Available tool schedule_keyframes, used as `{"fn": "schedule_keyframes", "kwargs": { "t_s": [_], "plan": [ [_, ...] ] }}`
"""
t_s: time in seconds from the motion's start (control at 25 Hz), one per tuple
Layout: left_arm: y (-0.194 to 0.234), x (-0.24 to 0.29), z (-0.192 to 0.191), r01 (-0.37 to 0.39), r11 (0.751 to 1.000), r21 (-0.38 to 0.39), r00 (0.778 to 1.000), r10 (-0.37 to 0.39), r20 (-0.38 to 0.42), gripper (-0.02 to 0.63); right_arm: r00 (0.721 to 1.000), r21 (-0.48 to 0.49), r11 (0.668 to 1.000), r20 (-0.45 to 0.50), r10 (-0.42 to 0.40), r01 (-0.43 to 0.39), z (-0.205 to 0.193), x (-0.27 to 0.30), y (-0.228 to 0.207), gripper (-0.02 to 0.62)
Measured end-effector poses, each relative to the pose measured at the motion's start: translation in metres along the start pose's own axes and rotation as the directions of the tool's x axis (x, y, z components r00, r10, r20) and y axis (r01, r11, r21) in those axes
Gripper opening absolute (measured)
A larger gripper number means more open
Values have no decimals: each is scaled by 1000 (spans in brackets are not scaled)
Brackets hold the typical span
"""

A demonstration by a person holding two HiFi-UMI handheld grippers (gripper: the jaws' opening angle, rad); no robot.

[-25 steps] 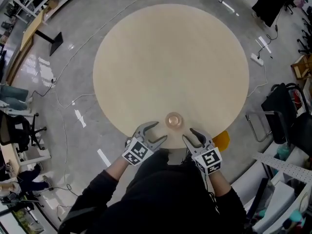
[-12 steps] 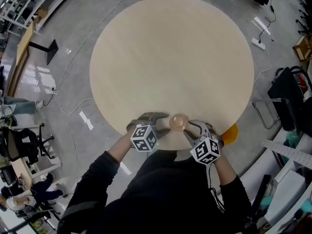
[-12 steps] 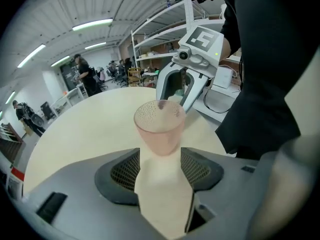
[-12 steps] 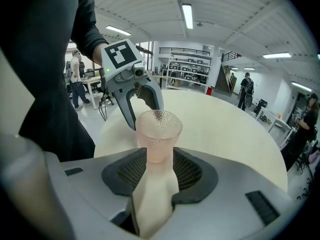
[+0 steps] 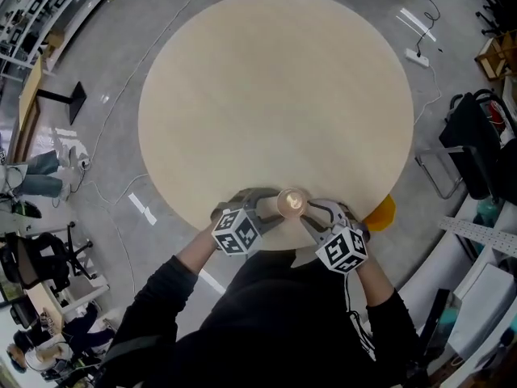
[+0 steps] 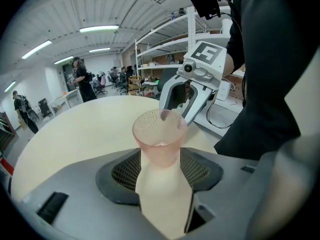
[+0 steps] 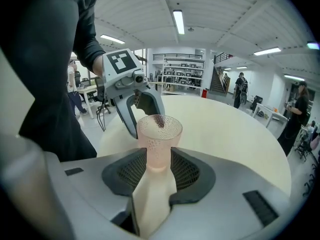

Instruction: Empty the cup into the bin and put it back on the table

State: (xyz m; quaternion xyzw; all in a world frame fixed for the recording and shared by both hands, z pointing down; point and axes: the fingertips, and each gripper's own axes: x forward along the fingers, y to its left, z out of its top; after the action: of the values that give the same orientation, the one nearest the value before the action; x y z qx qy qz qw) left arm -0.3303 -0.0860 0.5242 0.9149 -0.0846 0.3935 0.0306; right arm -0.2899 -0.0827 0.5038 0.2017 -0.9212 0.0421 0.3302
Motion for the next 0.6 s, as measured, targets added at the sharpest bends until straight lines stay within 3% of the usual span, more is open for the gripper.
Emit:
{"fn": "schedule_keyframes", "kwargs": {
  "t_s": [0.28, 0.6],
  "plan": [
    [-14, -7, 28, 44, 999, 25, 997, -45, 67, 259, 998, 39, 998, 28, -49, 48, 6, -32, 3, 153],
    [-40, 6, 100, 102, 991, 82, 979, -115, 169, 258, 983, 84, 981, 43, -179, 175, -11, -104, -6, 156]
  ]
}}
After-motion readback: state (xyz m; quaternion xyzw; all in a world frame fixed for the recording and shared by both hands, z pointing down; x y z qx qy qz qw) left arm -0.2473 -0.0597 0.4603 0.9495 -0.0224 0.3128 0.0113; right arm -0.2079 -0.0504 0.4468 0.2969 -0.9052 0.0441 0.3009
